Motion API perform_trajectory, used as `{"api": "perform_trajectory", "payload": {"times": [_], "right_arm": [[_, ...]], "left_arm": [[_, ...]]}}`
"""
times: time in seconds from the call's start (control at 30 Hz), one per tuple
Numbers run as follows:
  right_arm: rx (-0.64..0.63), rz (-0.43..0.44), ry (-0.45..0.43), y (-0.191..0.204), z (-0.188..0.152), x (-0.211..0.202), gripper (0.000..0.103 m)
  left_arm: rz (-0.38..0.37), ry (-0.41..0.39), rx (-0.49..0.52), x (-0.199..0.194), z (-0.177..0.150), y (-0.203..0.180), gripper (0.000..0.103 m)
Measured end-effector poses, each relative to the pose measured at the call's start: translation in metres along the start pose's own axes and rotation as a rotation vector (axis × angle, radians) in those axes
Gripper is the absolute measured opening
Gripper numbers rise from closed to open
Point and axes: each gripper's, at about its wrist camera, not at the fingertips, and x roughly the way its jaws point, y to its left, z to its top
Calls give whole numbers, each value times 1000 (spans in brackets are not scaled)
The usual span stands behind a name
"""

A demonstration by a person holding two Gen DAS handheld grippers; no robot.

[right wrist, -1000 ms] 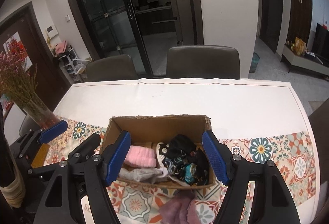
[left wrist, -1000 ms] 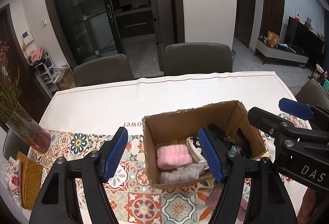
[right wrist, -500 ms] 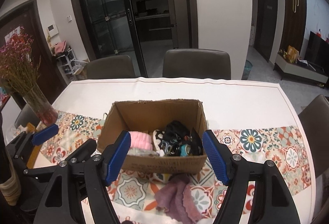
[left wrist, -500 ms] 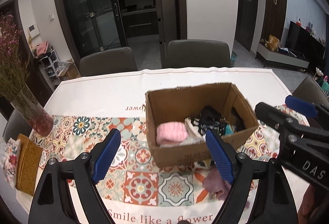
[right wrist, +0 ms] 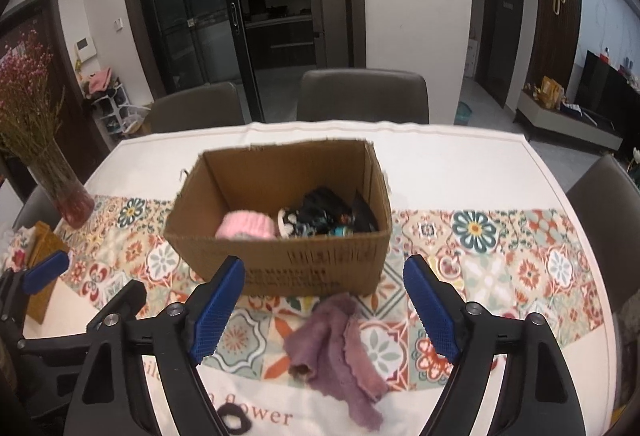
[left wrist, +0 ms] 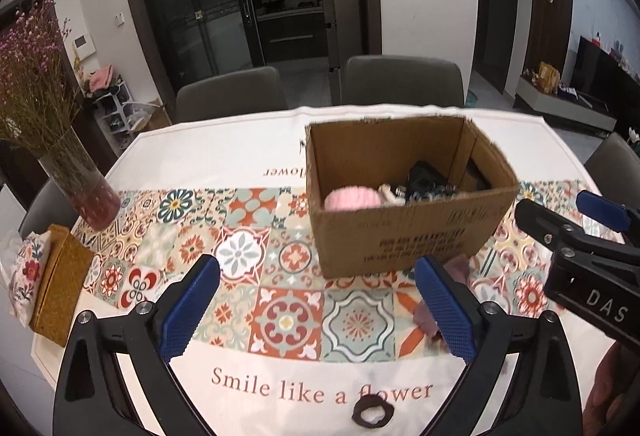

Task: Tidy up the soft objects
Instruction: 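Withdraw both tools from the box toward the mauve cloth and hair tie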

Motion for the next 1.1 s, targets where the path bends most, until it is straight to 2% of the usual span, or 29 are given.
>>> {"api": "perform_trajectory", "payload": {"times": [0.27,0.37,0.53,0.77,0.97,1.1], "right_arm": [[26,-5,61,-8,-37,13,82],[41,-5,74,-11,-51,16,82],[37,-12,103,-11,-72,24,82],[-12,-45,115,-4,-91,30,82],[-15,-39,145,-6,-107,37,82],[-8,-51,126,-9,-117,35,82]], "left_arm": [[-10,12,19,7,-38,-4,99],[-27,49,23,14,-54,-5,98],[-53,100,19,25,-77,-5,90],[-48,140,52,30,-103,-6,90],[-49,178,74,36,-120,-6,90],[-56,201,88,38,-132,-8,90]]}}
